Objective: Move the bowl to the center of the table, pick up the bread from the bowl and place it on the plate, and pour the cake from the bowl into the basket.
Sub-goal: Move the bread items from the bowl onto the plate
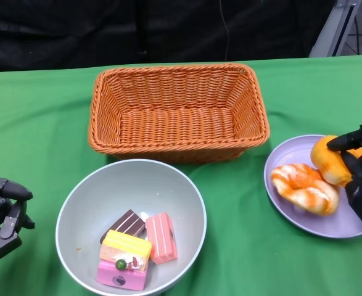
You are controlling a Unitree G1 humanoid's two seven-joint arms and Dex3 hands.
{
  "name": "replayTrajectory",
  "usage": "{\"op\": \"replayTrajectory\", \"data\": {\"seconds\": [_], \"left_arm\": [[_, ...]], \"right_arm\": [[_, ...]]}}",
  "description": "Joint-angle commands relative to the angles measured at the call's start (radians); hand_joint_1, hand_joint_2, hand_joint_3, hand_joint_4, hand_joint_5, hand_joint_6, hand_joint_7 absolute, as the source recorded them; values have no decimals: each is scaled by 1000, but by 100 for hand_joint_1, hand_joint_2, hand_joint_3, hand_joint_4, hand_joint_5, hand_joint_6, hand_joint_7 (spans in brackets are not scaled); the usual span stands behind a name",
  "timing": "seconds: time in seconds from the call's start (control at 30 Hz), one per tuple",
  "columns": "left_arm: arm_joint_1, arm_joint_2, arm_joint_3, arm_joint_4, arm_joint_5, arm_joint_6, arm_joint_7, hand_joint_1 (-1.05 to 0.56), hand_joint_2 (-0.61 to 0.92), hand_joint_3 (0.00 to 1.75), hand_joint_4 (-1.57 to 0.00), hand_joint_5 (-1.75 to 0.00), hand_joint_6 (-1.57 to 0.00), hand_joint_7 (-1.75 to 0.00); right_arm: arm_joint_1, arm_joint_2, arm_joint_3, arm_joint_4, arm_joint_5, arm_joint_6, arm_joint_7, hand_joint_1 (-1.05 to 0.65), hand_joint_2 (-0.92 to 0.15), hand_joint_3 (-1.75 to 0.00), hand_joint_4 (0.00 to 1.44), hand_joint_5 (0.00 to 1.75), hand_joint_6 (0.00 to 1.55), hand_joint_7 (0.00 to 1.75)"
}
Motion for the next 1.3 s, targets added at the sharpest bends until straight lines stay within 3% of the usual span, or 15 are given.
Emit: {"op": "replayTrajectory", "data": {"seconds": [0.03,0.17,0.4,0.57,0.83,1.03,1.17,1.3], "left_arm": [[7,19,6,-6,-6,-1,-8,-3,67,87,-70,-160,-75,-124],[8,18,6,-9,-8,0,-10,-3,66,89,-68,-162,-73,-127],[4,17,4,-4,-6,-8,-11,-3,63,93,-68,-163,-73,-128],[-2,20,4,12,-4,-13,-12,-4,62,93,-67,-163,-73,-127],[-7,20,4,24,-9,-21,-19,-4,62,92,-69,-161,-74,-125],[-9,22,3,26,-4,-18,-14,-3,62,93,-69,-162,-74,-125],[-6,20,3,21,-9,-18,-18,-3,62,93,-68,-162,-74,-126],[-4,23,1,21,2,-22,-9,-5,63,91,-68,-162,-73,-126]], "right_arm": [[-4,-45,22,-4,-33,10,-30,-1,-89,-13,67,129,88,63],[7,-70,47,-24,-69,16,-59,-10,-86,-2,64,109,90,48],[40,-69,41,-114,-38,-9,-47,-13,-82,0,69,90,94,31],[66,-66,36,-196,-30,8,-40,-18,-81,0,66,76,87,21],[92,-60,22,-279,-6,31,-3,-20,-82,0,62,71,86,14],[108,-108,52,-341,-120,75,-17,-21,-82,-1,57,67,82,9],[129,-124,56,-388,-171,120,-30,-30,-82,0,58,38,79,1],[145,-95,22,-416,-82,60,-17,-34,-82,0,62,32,78,0]]}}
